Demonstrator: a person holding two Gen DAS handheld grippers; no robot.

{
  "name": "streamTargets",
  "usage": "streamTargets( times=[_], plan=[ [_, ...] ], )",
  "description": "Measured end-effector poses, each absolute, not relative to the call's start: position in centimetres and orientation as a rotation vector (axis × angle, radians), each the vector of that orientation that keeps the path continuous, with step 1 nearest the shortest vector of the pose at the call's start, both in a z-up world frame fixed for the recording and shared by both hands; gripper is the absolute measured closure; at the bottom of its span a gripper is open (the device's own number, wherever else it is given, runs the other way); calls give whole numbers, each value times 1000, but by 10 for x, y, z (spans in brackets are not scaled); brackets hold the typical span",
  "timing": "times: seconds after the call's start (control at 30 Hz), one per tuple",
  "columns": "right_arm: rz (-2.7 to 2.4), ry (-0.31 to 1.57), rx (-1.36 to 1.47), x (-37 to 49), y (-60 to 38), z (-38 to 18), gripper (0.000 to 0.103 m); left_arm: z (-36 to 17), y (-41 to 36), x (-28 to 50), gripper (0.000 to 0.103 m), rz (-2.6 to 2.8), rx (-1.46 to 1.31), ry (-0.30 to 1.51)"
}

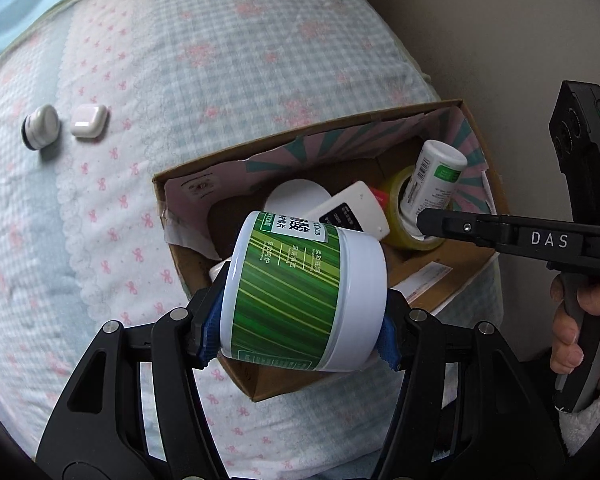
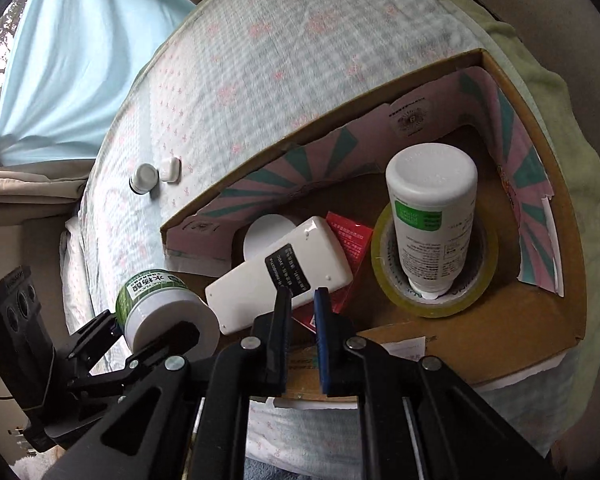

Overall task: Organize rigid objects
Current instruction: 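Carry the green jar and white remote into the cardboard box and release both, then withdraw both tools from the box toward the black jar and earbud case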

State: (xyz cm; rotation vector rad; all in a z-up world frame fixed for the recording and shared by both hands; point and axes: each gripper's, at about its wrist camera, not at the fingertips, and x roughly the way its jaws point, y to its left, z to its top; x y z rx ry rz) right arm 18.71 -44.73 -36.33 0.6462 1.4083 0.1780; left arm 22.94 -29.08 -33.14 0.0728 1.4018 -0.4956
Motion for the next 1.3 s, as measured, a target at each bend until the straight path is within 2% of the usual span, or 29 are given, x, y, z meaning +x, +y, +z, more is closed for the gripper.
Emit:
streamTargets(
  times=[0.03, 0.07, 0.1, 0.13, 0.17, 0.73, 1.07, 1.3],
  plan=[
    [170, 1410, 643, 187, -449, -366, 90, -330, -294, 229, 33, -502, 73, 1392],
    [159, 1412, 641, 186, -450, -368, 76, -329, -296, 228, 4, -506, 72, 1386],
    [143, 1410, 643, 186, -453, -370, 47, -327, -298, 228, 0, -510, 74, 1375],
    [122, 1404, 649, 185, -455, -372, 29, -326, -301, 227, 0, -516, 79, 1369],
    [104, 1395, 658, 184, -458, -373, 2, -327, -303, 227, 0, -518, 87, 1371],
    [47, 1320, 619, 180, -469, -357, 0, -322, -287, 222, 0, -466, 100, 1386],
    [9, 1297, 515, 173, -449, -330, 0, -291, -253, 208, 0, -446, 73, 1324],
    [51, 1253, 332, 163, -406, -299, 0, -261, -200, 197, 0, -401, 27, 1264]
  ],
)
